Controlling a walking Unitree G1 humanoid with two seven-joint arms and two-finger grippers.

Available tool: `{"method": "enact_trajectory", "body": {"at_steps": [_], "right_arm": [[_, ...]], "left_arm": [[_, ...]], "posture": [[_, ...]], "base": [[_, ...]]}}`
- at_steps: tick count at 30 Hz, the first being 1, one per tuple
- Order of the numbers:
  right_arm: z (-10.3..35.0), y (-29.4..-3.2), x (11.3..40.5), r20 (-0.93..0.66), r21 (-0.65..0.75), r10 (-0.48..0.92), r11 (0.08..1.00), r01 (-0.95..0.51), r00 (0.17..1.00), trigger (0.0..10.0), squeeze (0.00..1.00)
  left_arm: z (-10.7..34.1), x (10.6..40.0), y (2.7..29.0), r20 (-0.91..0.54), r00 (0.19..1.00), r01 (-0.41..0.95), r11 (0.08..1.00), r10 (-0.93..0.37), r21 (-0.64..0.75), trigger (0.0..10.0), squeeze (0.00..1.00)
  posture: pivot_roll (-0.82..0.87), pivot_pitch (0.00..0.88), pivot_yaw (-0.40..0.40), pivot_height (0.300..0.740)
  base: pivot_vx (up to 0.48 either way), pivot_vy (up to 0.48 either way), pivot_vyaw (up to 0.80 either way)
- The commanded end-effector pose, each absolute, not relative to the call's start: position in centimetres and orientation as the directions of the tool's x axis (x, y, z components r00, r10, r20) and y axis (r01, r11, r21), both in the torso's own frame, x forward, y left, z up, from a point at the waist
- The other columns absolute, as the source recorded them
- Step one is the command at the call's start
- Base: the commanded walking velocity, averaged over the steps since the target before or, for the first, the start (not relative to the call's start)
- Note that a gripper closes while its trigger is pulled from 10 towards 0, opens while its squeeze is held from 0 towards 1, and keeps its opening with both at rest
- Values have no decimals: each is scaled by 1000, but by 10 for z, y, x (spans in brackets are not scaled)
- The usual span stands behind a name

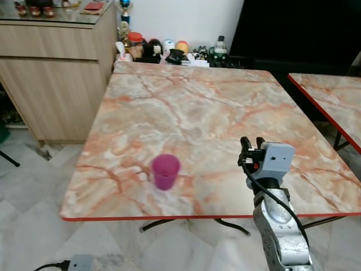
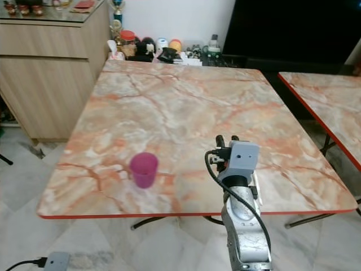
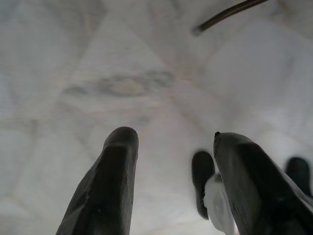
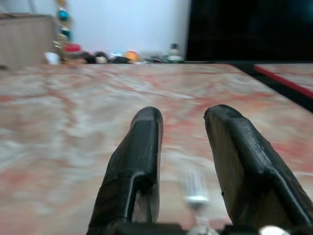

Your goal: Setting the table

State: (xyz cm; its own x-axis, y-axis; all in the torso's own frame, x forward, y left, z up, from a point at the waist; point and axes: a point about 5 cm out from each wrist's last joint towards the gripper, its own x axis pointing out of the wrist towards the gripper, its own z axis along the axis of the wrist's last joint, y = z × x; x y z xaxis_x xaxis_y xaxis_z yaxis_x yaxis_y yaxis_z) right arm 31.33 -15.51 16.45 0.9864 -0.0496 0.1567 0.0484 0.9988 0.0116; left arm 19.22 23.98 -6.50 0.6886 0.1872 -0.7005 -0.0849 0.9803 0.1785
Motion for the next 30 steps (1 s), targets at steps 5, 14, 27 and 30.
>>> {"method": "enact_trajectory", "body": {"at_steps": [5,14,27,30], "right_arm": [[166,-152,313,162,11,-41,999,40,986,10000,0],[165,-154,314,153,6,-41,999,40,987,10000,0],[164,-153,314,157,-21,-25,999,28,987,10000,0],[165,-153,313,164,-21,-28,999,32,986,10000,0]], "left_arm": [[-69,183,244,-715,669,-94,977,203,190,10000,0],[-69,184,242,-720,668,-101,982,186,161,10000,0],[-69,185,241,-719,671,-106,983,181,148,10000,0],[-69,185,241,-719,671,-106,983,181,148,10000,0]], "posture": [[46,107,-73,740],[45,103,-73,740],[44,104,-75,740],[44,105,-75,740]], "base": [[0,0,0],[0,0,0],[58,0,0],[271,0,733]]}}
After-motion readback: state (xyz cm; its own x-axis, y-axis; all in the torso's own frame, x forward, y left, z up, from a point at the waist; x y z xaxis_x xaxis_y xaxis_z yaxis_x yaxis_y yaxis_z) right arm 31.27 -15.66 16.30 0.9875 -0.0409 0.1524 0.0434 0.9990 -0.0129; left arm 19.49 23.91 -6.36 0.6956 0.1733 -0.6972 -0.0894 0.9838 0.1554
